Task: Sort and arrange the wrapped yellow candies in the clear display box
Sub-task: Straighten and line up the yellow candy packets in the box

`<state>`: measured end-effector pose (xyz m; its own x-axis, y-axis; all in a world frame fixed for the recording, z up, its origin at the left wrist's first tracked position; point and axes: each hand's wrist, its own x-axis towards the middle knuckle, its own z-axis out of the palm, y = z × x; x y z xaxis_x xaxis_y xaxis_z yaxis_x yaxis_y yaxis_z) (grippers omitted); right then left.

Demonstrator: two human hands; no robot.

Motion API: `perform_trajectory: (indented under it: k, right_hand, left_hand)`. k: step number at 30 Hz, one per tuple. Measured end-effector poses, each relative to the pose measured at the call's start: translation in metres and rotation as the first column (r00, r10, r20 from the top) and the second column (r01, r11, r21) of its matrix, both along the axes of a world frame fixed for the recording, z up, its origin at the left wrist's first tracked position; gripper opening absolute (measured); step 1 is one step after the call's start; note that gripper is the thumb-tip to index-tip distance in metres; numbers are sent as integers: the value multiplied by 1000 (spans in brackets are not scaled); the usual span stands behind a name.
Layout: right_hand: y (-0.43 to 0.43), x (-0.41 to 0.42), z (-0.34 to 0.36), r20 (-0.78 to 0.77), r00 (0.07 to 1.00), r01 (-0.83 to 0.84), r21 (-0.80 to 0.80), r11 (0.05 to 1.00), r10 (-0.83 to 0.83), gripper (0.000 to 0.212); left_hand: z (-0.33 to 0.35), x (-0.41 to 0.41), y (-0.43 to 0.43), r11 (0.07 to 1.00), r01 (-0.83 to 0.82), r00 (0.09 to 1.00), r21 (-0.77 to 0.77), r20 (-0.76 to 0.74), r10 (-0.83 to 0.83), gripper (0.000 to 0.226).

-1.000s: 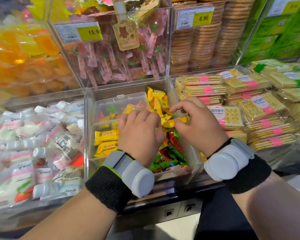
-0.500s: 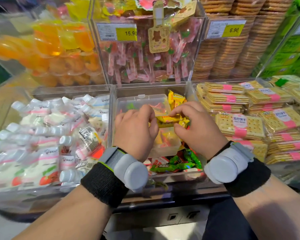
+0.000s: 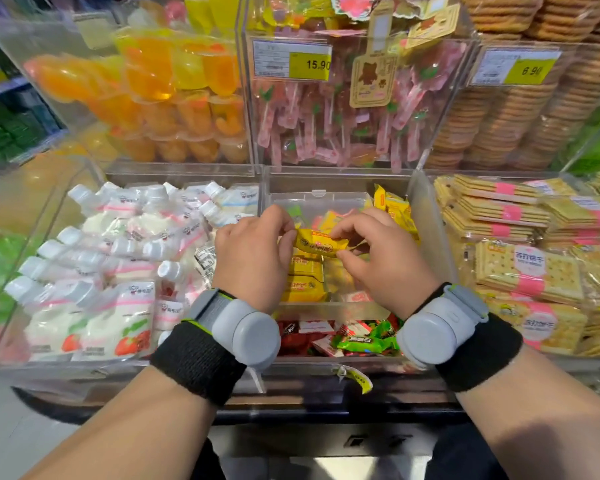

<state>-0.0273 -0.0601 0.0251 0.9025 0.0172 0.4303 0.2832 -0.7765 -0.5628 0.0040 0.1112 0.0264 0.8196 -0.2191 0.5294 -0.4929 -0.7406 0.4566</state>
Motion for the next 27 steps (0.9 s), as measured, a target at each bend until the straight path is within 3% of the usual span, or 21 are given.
perform_trajectory:
  k: [9, 16, 27]
  right_hand:
    - [15, 18, -4, -18, 1000, -19, -90, 996, 18, 21]
    - [21, 27, -12, -83, 996, -24, -176, 984, 9, 21]
    - [21, 25, -17, -74, 996, -59, -173, 983, 47, 19]
  left_hand:
    - [-13, 15, 13, 985, -118, 993, 126, 35, 114, 6]
    - [-20, 19, 14, 976, -135, 991, 171, 0, 137, 18]
    - [-24, 19, 12, 964, -157, 986, 213, -14, 164, 20]
